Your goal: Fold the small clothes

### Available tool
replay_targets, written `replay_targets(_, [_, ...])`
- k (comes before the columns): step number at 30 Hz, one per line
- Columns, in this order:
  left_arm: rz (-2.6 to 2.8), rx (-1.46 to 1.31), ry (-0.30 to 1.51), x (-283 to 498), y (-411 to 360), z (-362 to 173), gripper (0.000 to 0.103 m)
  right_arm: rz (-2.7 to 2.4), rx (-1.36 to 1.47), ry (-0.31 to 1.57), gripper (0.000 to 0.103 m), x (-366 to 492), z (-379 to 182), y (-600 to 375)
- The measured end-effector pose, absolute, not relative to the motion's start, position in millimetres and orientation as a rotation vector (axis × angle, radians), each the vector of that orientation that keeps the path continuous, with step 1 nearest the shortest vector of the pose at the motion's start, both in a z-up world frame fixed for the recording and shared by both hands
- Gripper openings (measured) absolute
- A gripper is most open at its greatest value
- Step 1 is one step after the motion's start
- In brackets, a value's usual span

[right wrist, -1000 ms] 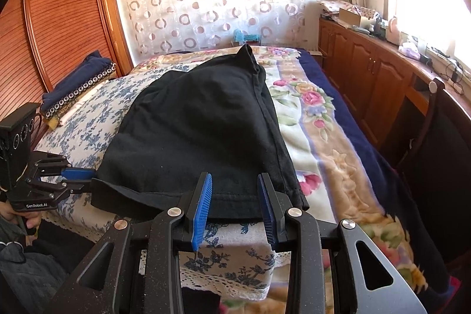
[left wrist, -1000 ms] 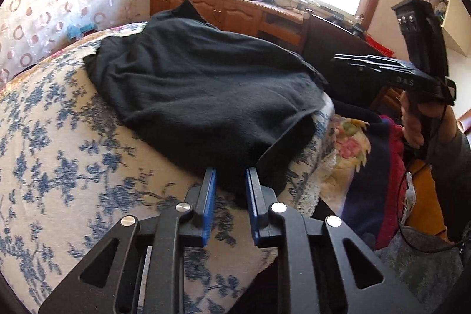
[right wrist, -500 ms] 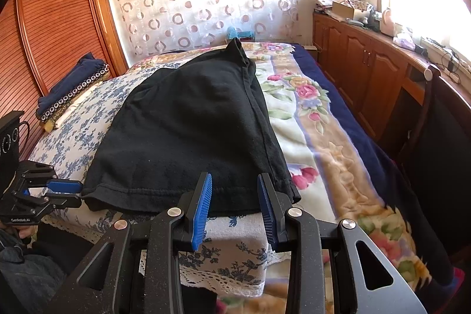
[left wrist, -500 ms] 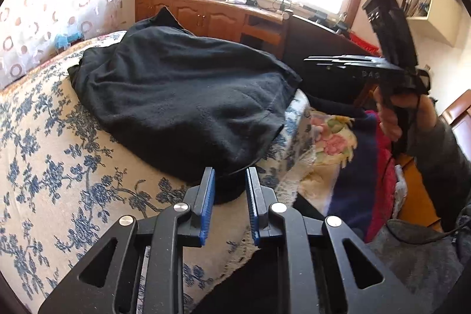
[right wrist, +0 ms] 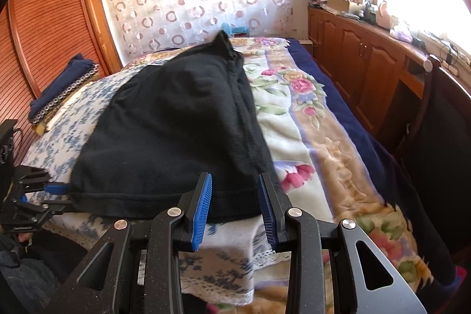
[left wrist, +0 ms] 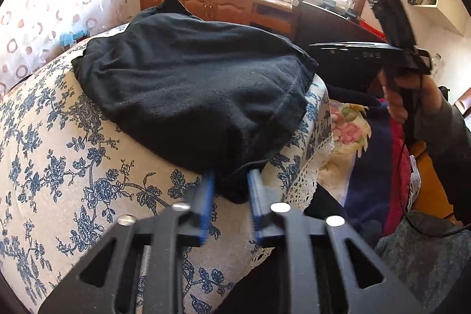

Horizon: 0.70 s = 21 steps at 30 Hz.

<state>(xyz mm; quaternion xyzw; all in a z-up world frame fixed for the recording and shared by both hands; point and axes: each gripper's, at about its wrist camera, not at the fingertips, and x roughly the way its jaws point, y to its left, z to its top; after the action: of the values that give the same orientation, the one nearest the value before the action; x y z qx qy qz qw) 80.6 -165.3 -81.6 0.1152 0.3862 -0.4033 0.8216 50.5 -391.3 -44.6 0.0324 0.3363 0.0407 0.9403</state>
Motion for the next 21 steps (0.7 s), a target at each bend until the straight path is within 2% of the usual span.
replay_targets(1, [-0.85,0.231,0.823,79,-164,-79,0.009,0.082,0.071,0.692,0.033,54,-47,-393])
replay_targets(5, [-0.845,0.188,0.768,62,-156,-58,0.008,0.079,0.075,0.718,0.033,68,-56,-393])
replay_targets(8, [-0.828,0.187,0.76,56,-153,-52,0.008,0.069,0.081,0.732,0.048,75,-61,-393])
replay_targets(10, [-0.826,0.183,0.77,56,-154,-55,0.008,0.058,0.093,0.736,0.05,78,-63,-396])
replay_targets(12, [-0.822,0.177,0.779,58,-154,-57,0.008,0.054,0.106,0.742,0.057,80,-65,-399])
replay_targets(21, [-0.811,0.167,0.779,61,-155,-56,0.008,0.098,0.175,0.761,0.056,79,-66,-405])
